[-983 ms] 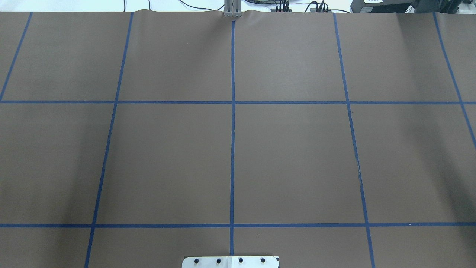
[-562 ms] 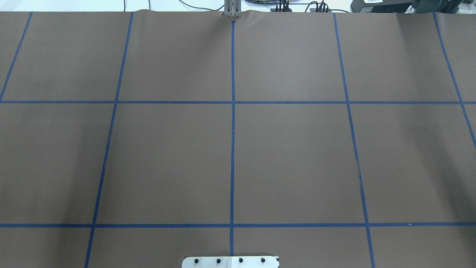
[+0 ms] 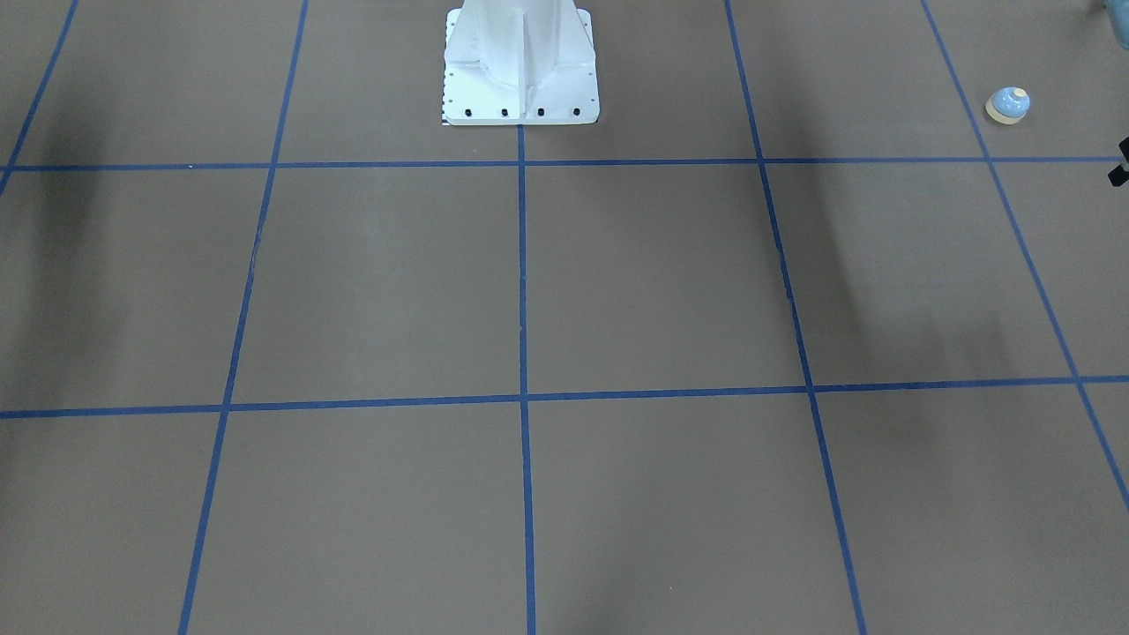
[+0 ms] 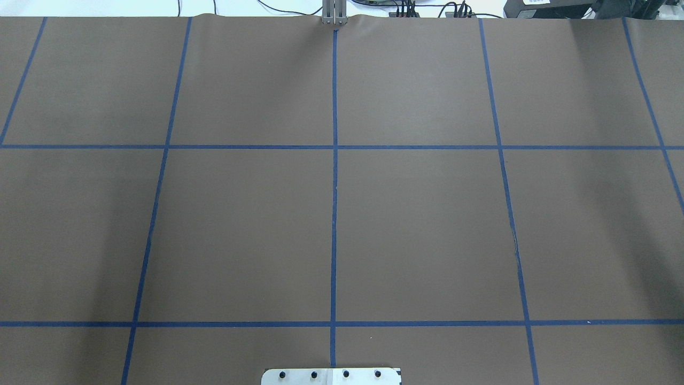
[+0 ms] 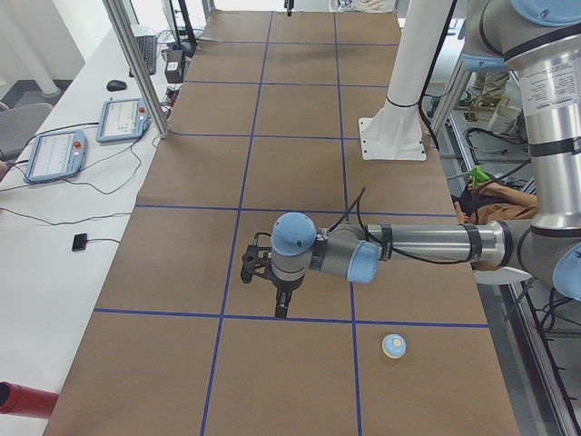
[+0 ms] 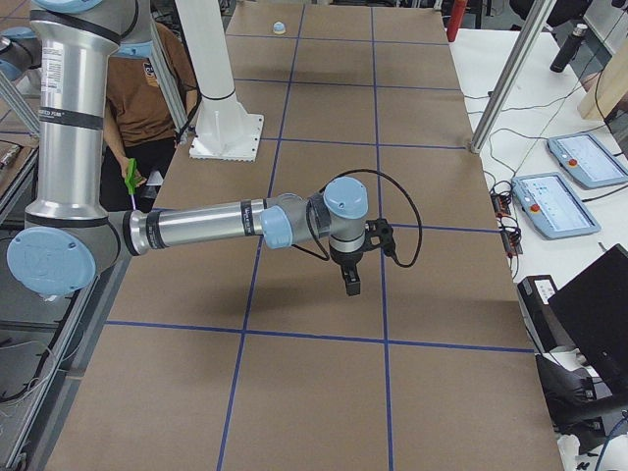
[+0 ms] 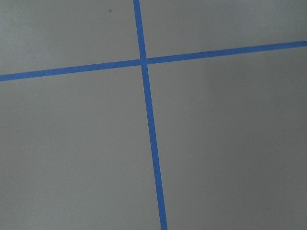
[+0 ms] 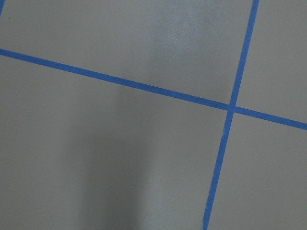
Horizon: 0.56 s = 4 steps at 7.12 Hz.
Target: Place and press bell with both arms
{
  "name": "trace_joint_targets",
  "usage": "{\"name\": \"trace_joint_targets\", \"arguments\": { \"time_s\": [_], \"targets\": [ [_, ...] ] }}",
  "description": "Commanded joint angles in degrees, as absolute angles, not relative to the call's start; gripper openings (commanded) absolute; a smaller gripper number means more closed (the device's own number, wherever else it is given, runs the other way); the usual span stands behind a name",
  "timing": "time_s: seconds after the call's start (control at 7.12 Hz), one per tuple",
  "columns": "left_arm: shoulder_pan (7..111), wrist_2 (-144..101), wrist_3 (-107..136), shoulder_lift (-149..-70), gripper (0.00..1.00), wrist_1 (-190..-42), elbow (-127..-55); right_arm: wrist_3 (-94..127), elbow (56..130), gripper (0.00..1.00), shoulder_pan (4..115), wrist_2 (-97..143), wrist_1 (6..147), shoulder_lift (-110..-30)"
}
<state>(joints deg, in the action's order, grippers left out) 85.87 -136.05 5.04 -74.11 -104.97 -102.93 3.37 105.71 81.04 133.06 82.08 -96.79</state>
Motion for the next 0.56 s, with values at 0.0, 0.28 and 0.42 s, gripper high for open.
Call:
{"name": "trace_joint_targets", "arguments": {
  "time_s": [0.0, 0.28, 0.42],
  "targets": [
    [85.61, -136.05, 5.01, -69.11, 1.00, -106.17, -103.19, 3.86, 105.12, 1.00, 81.04, 132.98, 77.54, -96.86],
    [85.17, -135.79, 5.27, -64.96, 1.00, -106.52, -101.96, 3.96, 104.42, 1.00, 80.86, 134.37, 77.52, -96.94],
    [81.77, -135.88, 5.27, -62.43, 1.00, -106.78, -101.61, 4.04, 103.11, 1.00, 80.86, 137.43, 77.52, -96.94]
  ]
}}
